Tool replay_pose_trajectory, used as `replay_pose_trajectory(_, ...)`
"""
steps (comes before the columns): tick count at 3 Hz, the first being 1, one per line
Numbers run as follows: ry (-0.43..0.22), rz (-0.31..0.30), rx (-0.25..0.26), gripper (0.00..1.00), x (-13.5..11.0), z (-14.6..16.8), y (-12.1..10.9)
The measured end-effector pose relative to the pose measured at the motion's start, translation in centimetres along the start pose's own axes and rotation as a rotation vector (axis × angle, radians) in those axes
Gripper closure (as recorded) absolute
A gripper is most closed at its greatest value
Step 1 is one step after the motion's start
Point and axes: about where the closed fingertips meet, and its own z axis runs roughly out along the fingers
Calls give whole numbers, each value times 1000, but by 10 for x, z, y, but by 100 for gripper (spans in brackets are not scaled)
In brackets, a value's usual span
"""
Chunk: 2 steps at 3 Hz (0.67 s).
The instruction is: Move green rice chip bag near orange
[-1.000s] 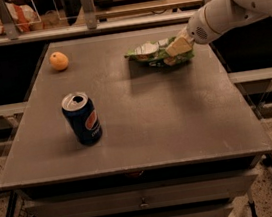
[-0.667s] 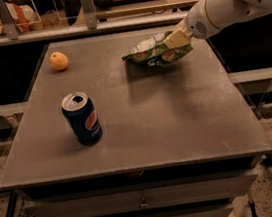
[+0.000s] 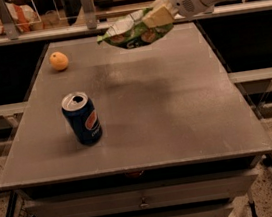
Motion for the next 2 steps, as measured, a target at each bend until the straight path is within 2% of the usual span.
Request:
replay_pose_trajectory(1,-36,-25,-12,100,-24,17,-5)
replay_pose_trajectory(2,-58,-23,-27,100,-37,40,-15)
